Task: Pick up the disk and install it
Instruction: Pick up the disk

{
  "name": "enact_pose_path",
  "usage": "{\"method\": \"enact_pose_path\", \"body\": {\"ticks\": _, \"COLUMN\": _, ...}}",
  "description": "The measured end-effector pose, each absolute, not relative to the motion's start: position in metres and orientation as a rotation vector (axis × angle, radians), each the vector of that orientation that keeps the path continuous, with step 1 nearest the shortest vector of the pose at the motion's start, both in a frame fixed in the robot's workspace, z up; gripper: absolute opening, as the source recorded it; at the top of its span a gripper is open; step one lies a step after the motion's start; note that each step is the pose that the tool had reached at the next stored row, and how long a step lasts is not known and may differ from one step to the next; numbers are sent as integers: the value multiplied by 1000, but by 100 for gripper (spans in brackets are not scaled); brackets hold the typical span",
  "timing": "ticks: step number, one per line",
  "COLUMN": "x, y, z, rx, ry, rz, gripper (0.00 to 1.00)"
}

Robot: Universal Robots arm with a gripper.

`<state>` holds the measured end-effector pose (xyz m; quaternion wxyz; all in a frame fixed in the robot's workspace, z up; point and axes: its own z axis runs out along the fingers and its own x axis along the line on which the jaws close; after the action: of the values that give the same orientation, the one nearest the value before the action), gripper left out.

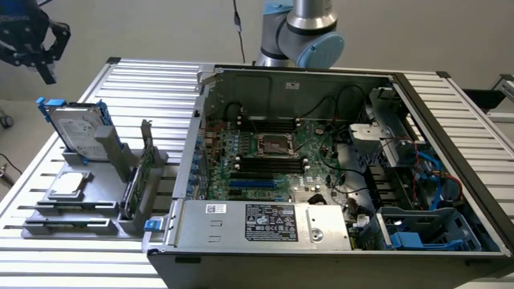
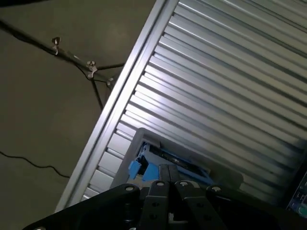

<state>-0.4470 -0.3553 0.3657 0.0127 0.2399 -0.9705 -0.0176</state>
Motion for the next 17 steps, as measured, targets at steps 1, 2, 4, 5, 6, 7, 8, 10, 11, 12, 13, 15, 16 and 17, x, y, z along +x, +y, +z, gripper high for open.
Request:
{"method": "enact_pose_path", "body": {"ticks": 1, "x": -447, "y": -355, "z": 366, "rx": 775, "ry": -3017, "rz": -55, "gripper": 11}}
{"method": "enact_pose_path", "body": {"ticks": 2, "x": -447, "y": -355, "z": 366, "rx": 802, "ry": -3010, "rz": -54, "gripper": 11}}
{"method": "enact_pose_path", "body": {"ticks": 4, "x": -447, "y": -355, "z": 365, "rx": 856, "ry": -2995, "rz": -53, "gripper": 11}}
{"method": "enact_pose_path", "body": {"ticks": 5, "x": -447, "y": -355, "z": 365, "rx": 883, "ry": -2986, "rz": -53, "gripper": 11}}
{"method": "enact_pose_path", "body": {"ticks": 6, "x": -447, "y": -355, "z": 365, "rx": 912, "ry": -2977, "rz": -53, "gripper": 11}}
{"method": "enact_pose_path", "body": {"ticks": 7, "x": -447, "y": -355, "z": 365, "rx": 938, "ry": -2969, "rz": -52, "gripper": 11}}
{"method": "enact_pose_path", "body": {"ticks": 8, "x": -447, "y": -355, "z": 365, "rx": 965, "ry": -2960, "rz": -52, "gripper": 11}}
{"method": "enact_pose_path", "body": {"ticks": 10, "x": -447, "y": -355, "z": 365, "rx": 1017, "ry": -2942, "rz": -51, "gripper": 11}}
{"method": "enact_pose_path", "body": {"ticks": 11, "x": -447, "y": -355, "z": 365, "rx": 1046, "ry": -2931, "rz": -51, "gripper": 11}}
{"method": "enact_pose_path", "body": {"ticks": 12, "x": -447, "y": -355, "z": 365, "rx": 1072, "ry": -2922, "rz": -50, "gripper": 11}}
{"method": "enact_pose_path", "body": {"ticks": 13, "x": -447, "y": -355, "z": 365, "rx": 1097, "ry": -2912, "rz": -50, "gripper": 11}}
{"method": "enact_pose_path", "body": {"ticks": 15, "x": -447, "y": -355, "z": 364, "rx": 1149, "ry": -2891, "rz": -49, "gripper": 11}}
{"method": "enact_pose_path", "body": {"ticks": 16, "x": -447, "y": -355, "z": 364, "rx": 1176, "ry": -2880, "rz": -49, "gripper": 11}}
{"method": "enact_pose_path", "body": {"ticks": 17, "x": -447, "y": -355, "z": 364, "rx": 1203, "ry": -2868, "rz": -48, "gripper": 11}}
